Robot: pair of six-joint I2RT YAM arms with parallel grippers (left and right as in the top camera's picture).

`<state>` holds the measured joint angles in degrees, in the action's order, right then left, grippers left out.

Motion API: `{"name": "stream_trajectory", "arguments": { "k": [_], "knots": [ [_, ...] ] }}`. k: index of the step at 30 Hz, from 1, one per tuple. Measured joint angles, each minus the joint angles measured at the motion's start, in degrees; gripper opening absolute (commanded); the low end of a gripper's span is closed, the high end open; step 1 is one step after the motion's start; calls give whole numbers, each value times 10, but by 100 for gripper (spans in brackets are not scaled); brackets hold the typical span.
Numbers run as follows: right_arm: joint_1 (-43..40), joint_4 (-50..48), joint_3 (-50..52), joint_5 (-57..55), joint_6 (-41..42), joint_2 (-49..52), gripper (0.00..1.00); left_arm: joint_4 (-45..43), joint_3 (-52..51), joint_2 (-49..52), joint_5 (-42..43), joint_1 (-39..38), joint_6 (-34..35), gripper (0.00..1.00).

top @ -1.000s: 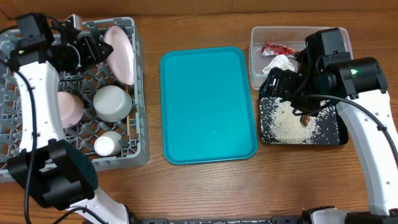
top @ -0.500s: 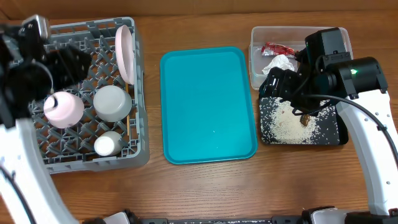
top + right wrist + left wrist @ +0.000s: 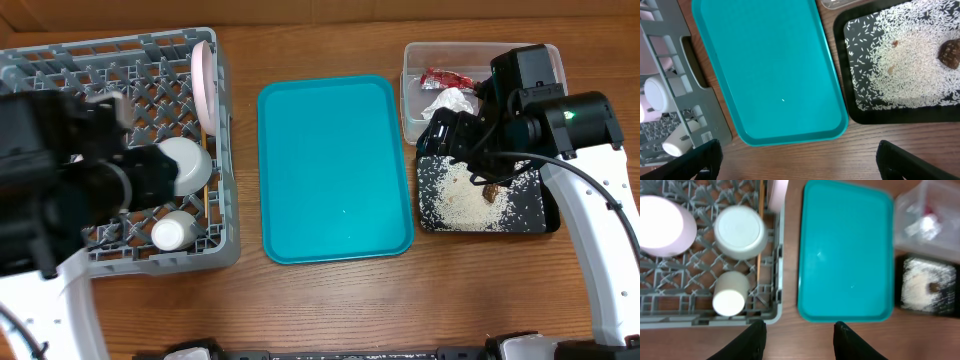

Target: Sort waste into correct bins and load items into the dishwasher

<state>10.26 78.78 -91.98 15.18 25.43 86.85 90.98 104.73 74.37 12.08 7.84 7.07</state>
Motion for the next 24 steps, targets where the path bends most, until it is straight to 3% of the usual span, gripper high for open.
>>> {"name": "stream_trajectory", "arguments": {
  "k": [7, 11, 17, 24],
  "knots": [
    [0, -1, 0, 0, 0, 0, 100, -76, -152, 0, -196, -153, 123, 48],
    [0, -2, 0, 0, 0, 0, 100, -140, -244, 7, -263, -207, 169, 55],
    [0, -1, 0, -3, 0, 0, 100, -195, -320, 41, -339, -220, 230, 61],
    [0, -1, 0, -6, 0, 0, 100, -259, -323, 106, -344, -220, 244, 58]
  ]
}}
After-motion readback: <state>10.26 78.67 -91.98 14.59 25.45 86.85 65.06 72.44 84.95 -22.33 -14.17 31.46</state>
